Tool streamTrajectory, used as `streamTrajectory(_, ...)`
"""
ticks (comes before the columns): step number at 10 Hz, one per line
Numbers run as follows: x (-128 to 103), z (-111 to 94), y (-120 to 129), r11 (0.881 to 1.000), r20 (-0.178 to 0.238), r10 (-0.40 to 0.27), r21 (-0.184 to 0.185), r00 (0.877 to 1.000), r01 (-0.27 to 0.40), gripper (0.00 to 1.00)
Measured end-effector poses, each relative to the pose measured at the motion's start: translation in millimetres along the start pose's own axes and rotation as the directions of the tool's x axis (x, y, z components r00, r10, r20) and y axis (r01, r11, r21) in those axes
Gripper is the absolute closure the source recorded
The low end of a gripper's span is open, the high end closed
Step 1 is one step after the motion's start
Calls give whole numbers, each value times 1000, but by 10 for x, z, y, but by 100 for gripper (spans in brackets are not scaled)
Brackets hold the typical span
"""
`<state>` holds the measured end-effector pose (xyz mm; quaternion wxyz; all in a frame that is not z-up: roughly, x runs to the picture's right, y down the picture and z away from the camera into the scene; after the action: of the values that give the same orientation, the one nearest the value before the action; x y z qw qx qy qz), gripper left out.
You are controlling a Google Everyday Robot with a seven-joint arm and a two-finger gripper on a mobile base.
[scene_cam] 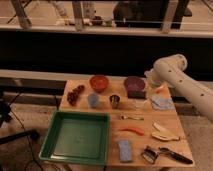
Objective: Place eraser in paper cup
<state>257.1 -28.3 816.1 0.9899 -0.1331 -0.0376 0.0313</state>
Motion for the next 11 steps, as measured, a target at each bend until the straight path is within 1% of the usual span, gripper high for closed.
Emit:
streamTrajectory(1,-3,2,15,1000,-4,-5,-5,1000,5,20)
streamTrajectory(3,-22,146,101,1000,-7,-15,-21,1000,15,20)
streamTrajectory(4,-25,178,123,1000,-5,-11,-26,1000,11,20)
streamTrajectory(6,-77,190,130,999,0,-6,-36,1000,6,20)
streamTrajectory(7,-66,195,149,999,4,-3,-44,1000,3,20)
streamTrajectory(9,16,230,190,998,-2,-1,-57,1000,1,20)
streamTrajectory(11,1,283,226,997,7,2,-71,1000,-2,20)
